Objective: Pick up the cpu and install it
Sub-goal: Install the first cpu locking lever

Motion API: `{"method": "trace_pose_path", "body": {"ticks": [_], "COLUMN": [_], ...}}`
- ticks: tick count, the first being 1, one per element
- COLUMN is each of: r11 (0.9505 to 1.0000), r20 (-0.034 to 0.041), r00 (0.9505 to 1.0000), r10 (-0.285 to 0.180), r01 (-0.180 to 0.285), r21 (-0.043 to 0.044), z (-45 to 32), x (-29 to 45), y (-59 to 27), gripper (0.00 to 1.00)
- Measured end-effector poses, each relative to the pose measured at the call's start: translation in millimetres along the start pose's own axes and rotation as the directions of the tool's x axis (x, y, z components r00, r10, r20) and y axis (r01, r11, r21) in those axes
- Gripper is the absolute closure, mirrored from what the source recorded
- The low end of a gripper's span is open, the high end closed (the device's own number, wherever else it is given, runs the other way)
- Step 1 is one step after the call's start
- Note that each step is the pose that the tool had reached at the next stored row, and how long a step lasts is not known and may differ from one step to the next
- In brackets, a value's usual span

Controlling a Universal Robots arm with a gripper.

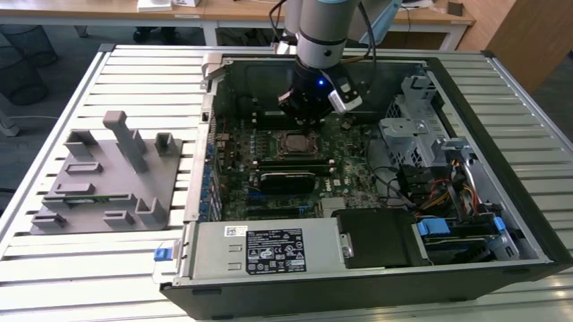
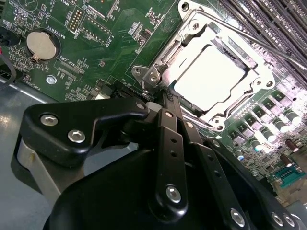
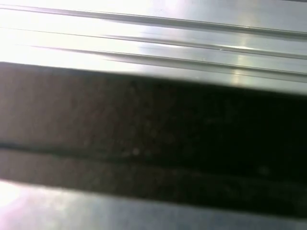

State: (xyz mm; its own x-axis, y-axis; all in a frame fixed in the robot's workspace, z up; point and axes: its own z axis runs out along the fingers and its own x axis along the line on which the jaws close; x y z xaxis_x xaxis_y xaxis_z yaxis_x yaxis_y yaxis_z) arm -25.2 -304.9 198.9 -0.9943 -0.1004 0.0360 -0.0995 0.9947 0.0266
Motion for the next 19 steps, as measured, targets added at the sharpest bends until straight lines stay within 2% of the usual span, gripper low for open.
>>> {"method": "trace_pose_path", "body": {"ticks": [6,10,16,19], "r11": [1.0,1.0,1.0,1.0], "r20": [-0.0035,-0.0024,-0.0034,-0.0039], "r00": [1.0,1.0,1.0,1.0], "r10": [0.0,0.0,0.0,0.0], "r01": [0.0,0.0,0.0,0.0], "r21": [0.0054,0.003,0.0038,0.0078], "z": [1.8,0.0,-0.8,-0.5], "x": [-0.3,-0.5,-0.2,-0.4], "y": [-0.2,0.1,-1.0,-1.2], "gripper": [0.89,0.89,0.89,0.89]}}
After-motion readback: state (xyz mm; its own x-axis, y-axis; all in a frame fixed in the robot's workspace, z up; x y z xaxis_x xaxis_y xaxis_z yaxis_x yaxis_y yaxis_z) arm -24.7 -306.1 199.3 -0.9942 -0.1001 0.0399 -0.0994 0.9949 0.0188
